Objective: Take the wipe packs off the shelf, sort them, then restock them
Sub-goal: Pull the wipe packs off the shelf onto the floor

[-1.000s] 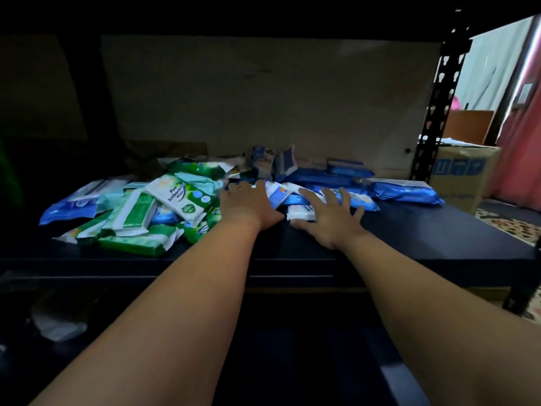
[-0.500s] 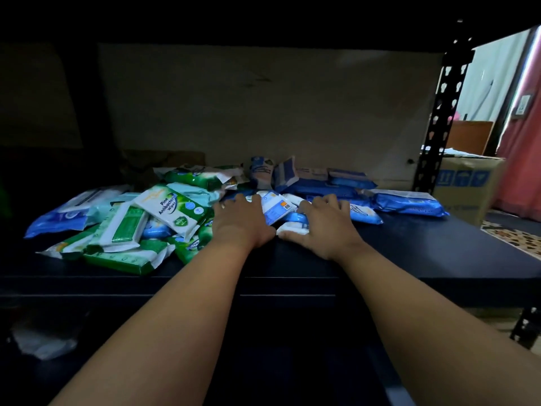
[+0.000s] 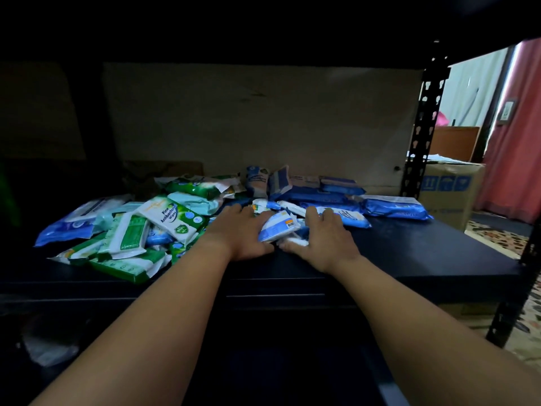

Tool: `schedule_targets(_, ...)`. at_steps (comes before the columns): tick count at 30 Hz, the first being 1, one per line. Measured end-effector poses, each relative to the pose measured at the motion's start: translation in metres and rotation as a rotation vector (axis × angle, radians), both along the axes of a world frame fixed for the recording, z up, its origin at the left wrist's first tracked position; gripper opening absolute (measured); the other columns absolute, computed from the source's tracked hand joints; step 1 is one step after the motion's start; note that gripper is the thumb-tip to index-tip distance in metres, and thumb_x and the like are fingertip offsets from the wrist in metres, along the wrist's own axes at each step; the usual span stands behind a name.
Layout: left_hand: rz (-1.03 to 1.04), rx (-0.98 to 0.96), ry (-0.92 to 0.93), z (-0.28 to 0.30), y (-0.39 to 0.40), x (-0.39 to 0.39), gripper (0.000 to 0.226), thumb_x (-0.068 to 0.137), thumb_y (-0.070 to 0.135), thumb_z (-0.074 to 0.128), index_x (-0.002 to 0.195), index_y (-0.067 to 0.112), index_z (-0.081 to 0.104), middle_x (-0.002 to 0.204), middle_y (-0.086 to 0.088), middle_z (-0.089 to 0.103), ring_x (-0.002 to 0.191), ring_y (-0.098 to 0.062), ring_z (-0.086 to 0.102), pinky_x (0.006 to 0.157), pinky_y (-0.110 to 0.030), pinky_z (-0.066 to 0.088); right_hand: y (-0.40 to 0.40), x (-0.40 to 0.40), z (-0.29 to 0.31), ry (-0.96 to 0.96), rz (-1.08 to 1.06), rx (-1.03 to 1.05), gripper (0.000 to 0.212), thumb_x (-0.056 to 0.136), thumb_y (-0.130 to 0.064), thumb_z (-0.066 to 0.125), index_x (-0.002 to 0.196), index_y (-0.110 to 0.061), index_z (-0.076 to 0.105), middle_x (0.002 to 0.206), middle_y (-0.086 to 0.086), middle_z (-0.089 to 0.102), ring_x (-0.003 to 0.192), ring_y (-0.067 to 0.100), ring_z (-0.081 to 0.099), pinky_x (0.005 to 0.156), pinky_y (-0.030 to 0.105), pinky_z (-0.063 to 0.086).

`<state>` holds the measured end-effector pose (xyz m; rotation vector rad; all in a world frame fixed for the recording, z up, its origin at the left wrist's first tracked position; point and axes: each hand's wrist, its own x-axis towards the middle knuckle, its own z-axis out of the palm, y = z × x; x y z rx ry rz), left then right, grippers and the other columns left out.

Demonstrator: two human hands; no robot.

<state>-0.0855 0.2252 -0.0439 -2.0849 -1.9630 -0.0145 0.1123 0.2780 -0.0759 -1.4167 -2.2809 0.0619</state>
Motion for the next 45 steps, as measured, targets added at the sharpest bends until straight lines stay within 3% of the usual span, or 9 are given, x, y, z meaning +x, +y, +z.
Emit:
schedule_targets(5,0.069,-0.06,0.013,0.003,0.007,0.011,0.081,0.088,0.059,0.054,0.157,0.029,0.022,0.152,-0.014,0.035,0.137,-0.037,0.027,0.114,-0.048,0.021,0.002,0.002,-0.002,-0.016,-0.03,-0.045,0.096,0.068,-0.094,0.046,0.139,-0.031,0.03,0.137,0.01,0.054,0.122,0.038,0.047,0.097,0.052,0.044)
schedule_targets(9,0.168,-0.1,-0.084,0.001,0.011,0.017,0.077,0.089,0.051,0.056,0.155,0.036,0.02,0.158,-0.012,0.017,0.143,-0.046,0.02,0.115,-0.069,0.013,0.002,0.003,-0.002,-0.056,-0.003,-0.047,0.086,0.076,-0.091,0.04,0.15,-0.048,0.027,0.144,0.005,0.05,0.13,0.036,0.042,0.103,0.054,0.039)
schedule_targets(17,0.326,-0.15,-0.155,0.011,0.014,0.021,0.076,0.095,0.053,0.05,0.158,0.039,0.01,0.162,-0.023,0.016,0.148,-0.049,0.006,0.119,-0.054,0.013,-0.003,0.004,-0.002,-0.028,-0.048,0.039,0.07,0.084,-0.082,0.046,0.142,-0.042,0.046,0.13,0.008,0.057,0.121,0.035,0.051,0.101,0.049,0.041)
schedule_targets(22,0.353,-0.082,-0.198,0.007,0.019,0.02,0.077,0.088,0.055,0.058,0.153,0.037,0.021,0.16,-0.019,0.014,0.145,-0.054,0.011,0.116,-0.061,0.013,-0.005,0.004,0.0,0.008,-0.053,0.045,0.069,0.085,-0.08,0.049,0.142,-0.042,0.049,0.13,0.01,0.058,0.121,0.034,0.052,0.102,0.05,0.043)
schedule_targets(27,0.286,0.003,-0.3,0.006,0.018,0.014,0.071,0.085,0.041,0.068,0.145,0.034,0.031,0.151,-0.018,0.023,0.126,-0.051,0.045,0.104,-0.06,0.041,-0.006,0.003,0.001,0.063,-0.043,0.088,0.067,0.086,-0.077,0.052,0.141,-0.04,0.053,0.126,0.011,0.06,0.119,0.033,0.055,0.1,0.047,0.046)
schedule_targets(30,0.204,0.122,-0.167,0.0,0.018,0.015,0.076,0.081,0.033,0.069,0.144,0.03,0.028,0.144,-0.02,0.028,0.12,-0.051,0.048,0.107,-0.058,0.038,-0.007,0.003,0.001,0.06,-0.056,0.142,0.067,0.087,-0.076,0.051,0.143,-0.04,0.052,0.129,0.012,0.059,0.121,0.034,0.054,0.098,0.046,0.047)
schedule_targets(34,0.164,0.283,0.086,-0.006,0.019,0.024,0.082,0.08,0.036,0.073,0.144,0.019,0.025,0.149,-0.012,0.029,0.144,-0.045,0.025,0.114,-0.072,0.01,-0.01,0.004,0.002,0.066,-0.125,0.238,0.064,0.09,-0.072,0.049,0.145,-0.04,0.048,0.133,0.014,0.057,0.122,0.037,0.051,0.097,0.046,0.045)
schedule_targets(39,0.005,0.429,0.136,-0.003,0.013,0.03,0.067,0.089,0.021,0.06,0.147,0.015,0.027,0.146,-0.006,0.044,0.142,-0.029,0.034,0.12,-0.06,0.014,-0.017,0.01,0.003,0.086,-0.195,0.292,0.062,0.092,-0.06,0.057,0.149,-0.043,0.04,0.132,0.012,0.056,0.119,0.035,0.051,0.096,0.045,0.041)
schedule_targets(45,-0.12,0.625,0.367,0.0,-0.001,0.047,0.051,0.096,0.016,0.026,0.145,0.01,0.039,0.14,-0.018,0.052,0.138,-0.039,0.043,0.12,-0.057,0.022,-0.048,0.029,-0.004,0.187,-0.269,0.31,0.061,0.09,-0.055,0.062,0.147,-0.044,0.045,0.137,0.01,0.053,0.121,0.033,0.048,0.094,0.044,0.04)
